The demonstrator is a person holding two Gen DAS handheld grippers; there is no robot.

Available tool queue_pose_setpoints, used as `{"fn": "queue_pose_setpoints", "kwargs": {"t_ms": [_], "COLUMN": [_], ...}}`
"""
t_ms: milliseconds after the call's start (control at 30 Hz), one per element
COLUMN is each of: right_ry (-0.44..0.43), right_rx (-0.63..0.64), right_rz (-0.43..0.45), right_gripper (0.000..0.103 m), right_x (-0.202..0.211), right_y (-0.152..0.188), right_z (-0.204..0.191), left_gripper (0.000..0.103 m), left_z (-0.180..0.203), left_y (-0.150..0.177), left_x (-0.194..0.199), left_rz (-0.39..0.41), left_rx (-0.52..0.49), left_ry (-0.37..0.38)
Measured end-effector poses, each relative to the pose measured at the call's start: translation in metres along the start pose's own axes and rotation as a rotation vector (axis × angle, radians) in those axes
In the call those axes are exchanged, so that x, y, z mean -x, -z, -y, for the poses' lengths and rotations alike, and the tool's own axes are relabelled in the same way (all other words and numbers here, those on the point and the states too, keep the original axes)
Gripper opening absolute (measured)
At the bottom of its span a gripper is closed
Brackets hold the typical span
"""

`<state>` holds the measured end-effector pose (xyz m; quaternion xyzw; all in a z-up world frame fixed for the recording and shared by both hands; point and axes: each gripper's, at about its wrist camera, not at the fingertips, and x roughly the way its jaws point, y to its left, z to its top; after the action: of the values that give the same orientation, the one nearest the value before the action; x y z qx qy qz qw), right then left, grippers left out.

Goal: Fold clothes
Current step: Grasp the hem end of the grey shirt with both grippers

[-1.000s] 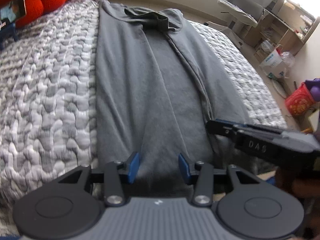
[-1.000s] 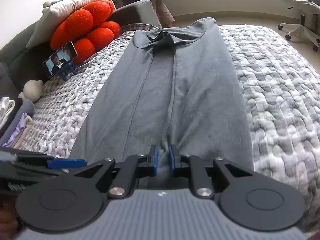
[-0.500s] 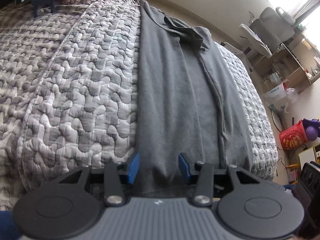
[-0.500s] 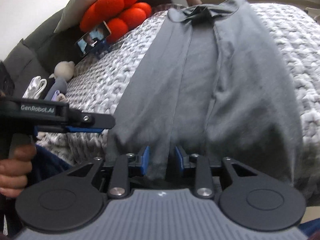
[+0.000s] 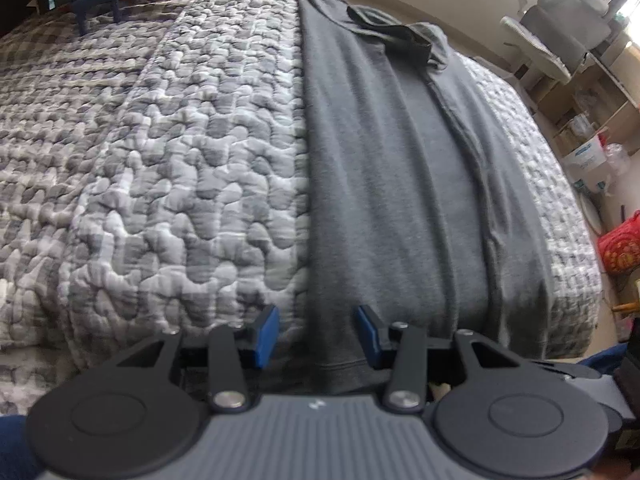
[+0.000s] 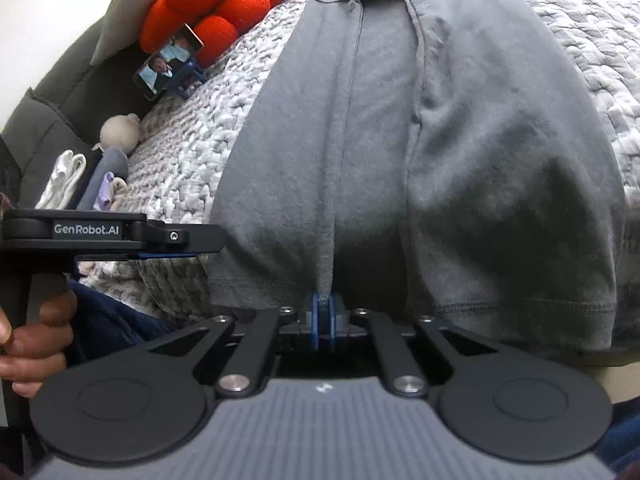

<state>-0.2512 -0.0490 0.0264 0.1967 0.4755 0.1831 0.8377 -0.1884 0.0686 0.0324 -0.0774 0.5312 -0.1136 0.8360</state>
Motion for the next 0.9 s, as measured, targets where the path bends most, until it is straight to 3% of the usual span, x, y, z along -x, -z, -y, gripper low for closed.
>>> {"fn": "queue_pose_setpoints", "kwargs": {"t_ms": [200,400,667,767,900], "right_ry": [-0.001,0.021,0.076,0.096,0.079], "right_rx": [0.014,0.063,0.090,0.118,0.111], "right_rz": [-0.012,-0.015,-0.014,-0.012,-0.002], "right_gripper": [0.006,0.006,0.007,0.009,0.017], "right_x": [0.002,0.007,-0.006,-0.010,-0.006], "right_y": [0.003,0.007,0.002,0.000,0.001], "right_z": [-0.003,-0.014,-0.011,-0.015,-0.014], "left_gripper": [0.044,0.042,0.036,0.036,0.036], "left_z": [0.001,-0.006,0.003,0.009,0.008], "left_y": [0.005,0.012,0.017,0.019,0.016], "left_x": [0.000,-0.001,-0.007,-0.010,-0.016], "left_rz": [-0.011,-0.030,-0.023,-0.023,-0.032], "left_rx": [-0.017,0.030,-0.002,-0.039,-0.014], "left_ry": [0.010,0.066,0.041,0.028,0.031]}}
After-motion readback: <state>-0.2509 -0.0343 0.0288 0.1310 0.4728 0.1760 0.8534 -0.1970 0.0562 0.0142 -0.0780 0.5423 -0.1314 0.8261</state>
